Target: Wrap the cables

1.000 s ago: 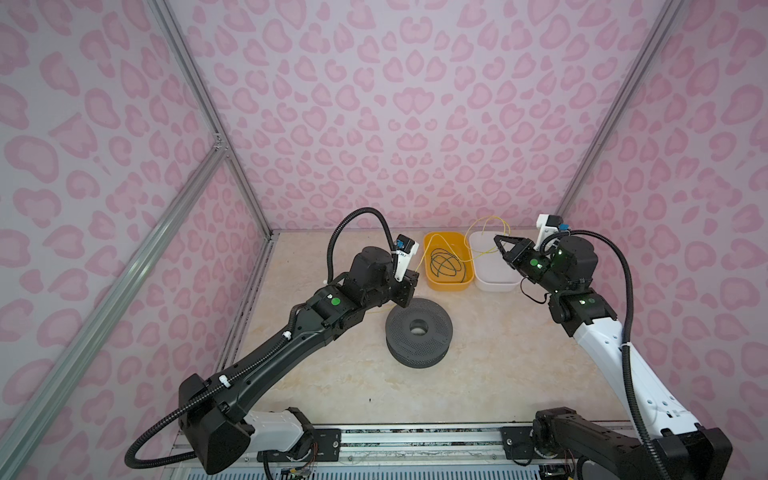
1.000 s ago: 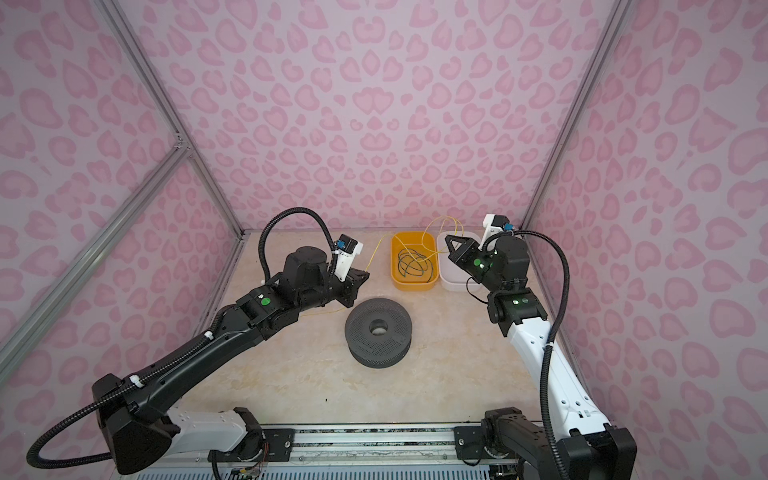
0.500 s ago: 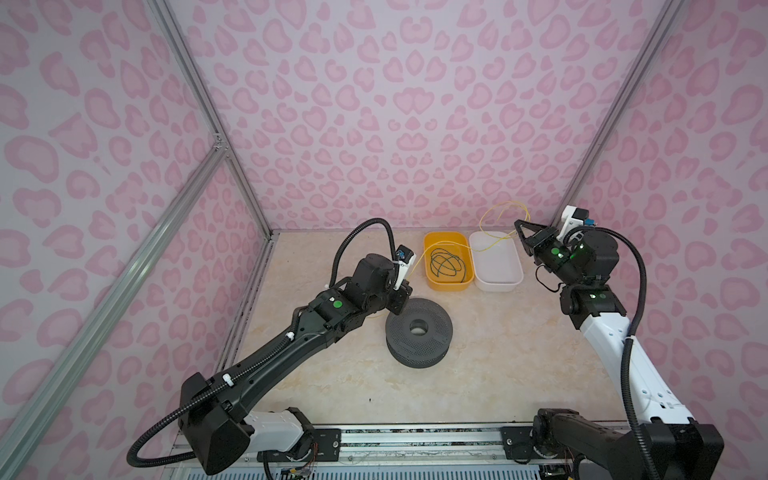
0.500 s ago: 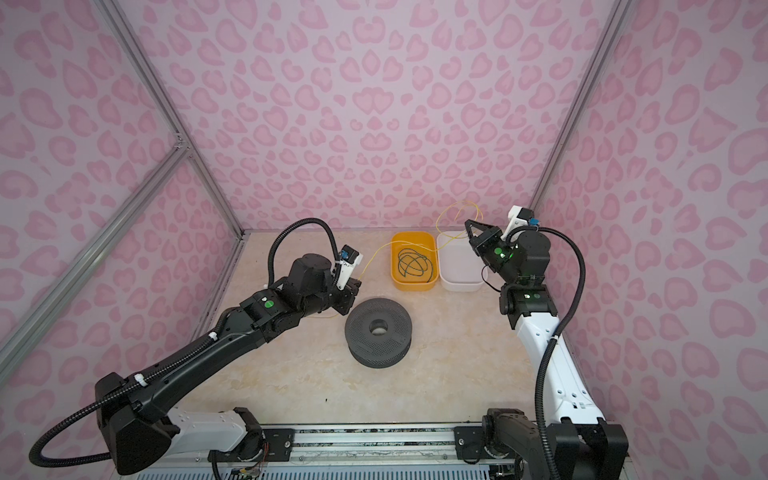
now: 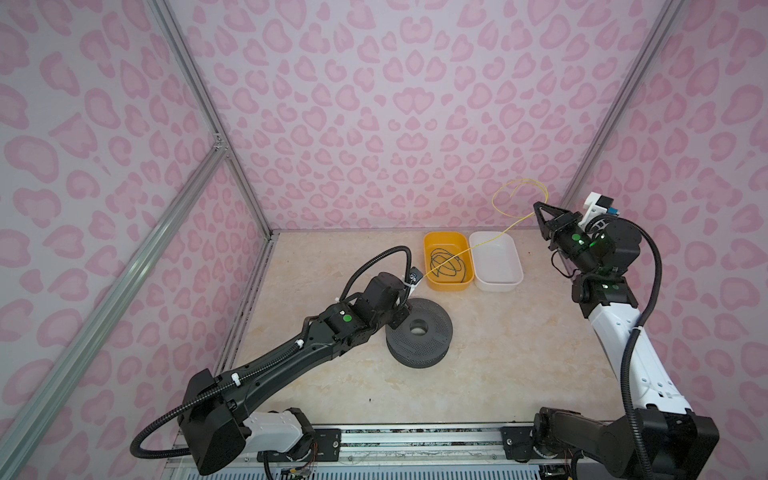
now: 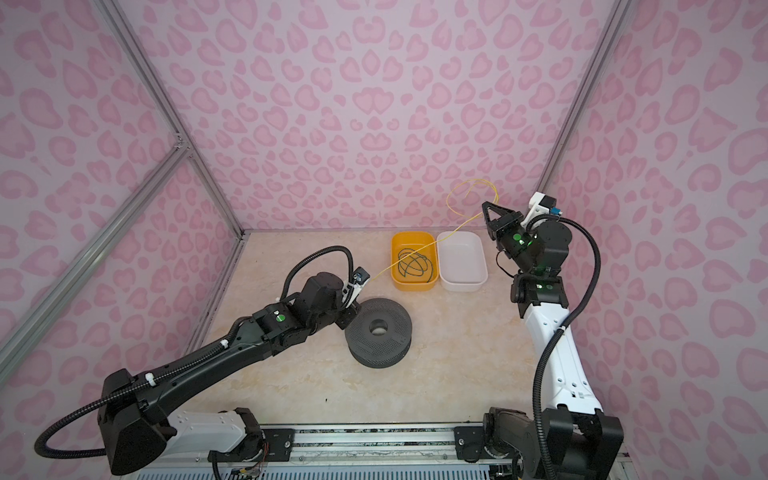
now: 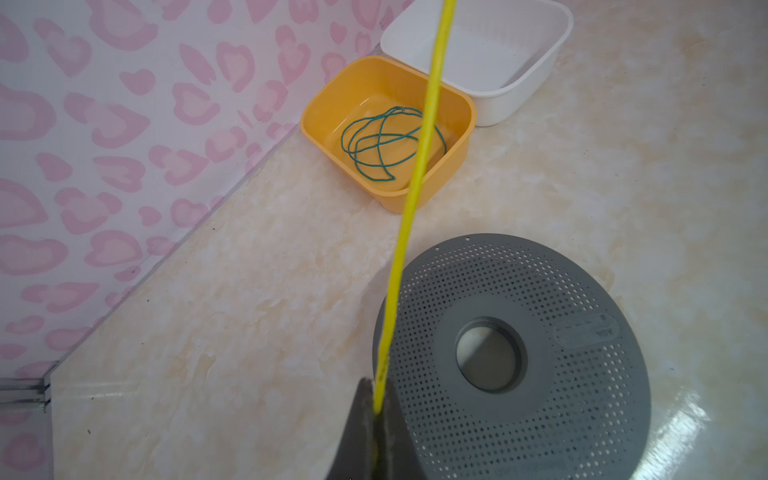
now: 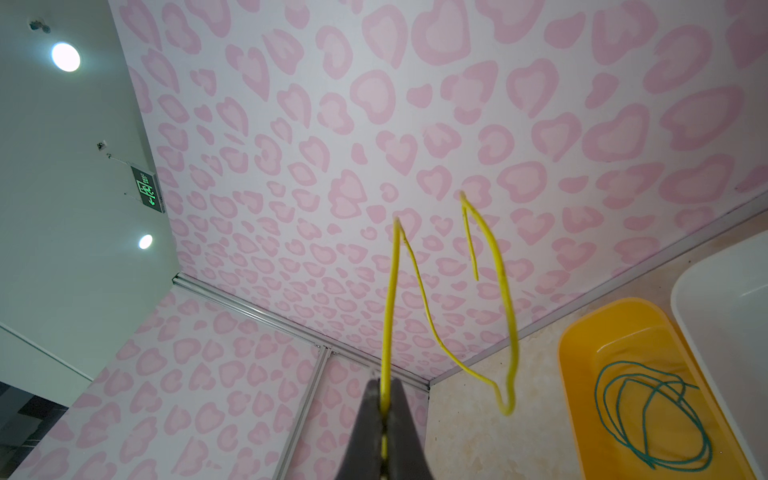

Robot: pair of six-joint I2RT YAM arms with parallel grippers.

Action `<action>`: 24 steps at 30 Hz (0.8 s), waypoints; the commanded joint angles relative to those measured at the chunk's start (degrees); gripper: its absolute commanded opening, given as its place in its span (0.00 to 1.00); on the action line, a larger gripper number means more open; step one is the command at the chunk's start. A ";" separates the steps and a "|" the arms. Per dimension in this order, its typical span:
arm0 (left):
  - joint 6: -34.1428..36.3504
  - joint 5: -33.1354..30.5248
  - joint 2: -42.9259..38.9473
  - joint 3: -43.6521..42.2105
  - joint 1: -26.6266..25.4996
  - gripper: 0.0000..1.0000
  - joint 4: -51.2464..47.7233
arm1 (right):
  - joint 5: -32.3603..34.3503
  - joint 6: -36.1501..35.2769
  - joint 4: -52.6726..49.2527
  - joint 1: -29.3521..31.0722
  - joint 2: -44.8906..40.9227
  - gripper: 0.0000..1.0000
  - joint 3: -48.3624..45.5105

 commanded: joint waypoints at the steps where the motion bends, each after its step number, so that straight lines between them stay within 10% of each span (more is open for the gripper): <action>1: 2.78 -8.78 1.78 -0.99 -0.48 0.04 -6.57 | 4.56 2.33 8.89 -0.75 0.64 0.00 0.82; 24: 0.99 -13.83 3.81 1.56 -0.88 0.11 -8.82 | 8.13 -5.59 1.67 4.61 -3.45 0.00 -1.15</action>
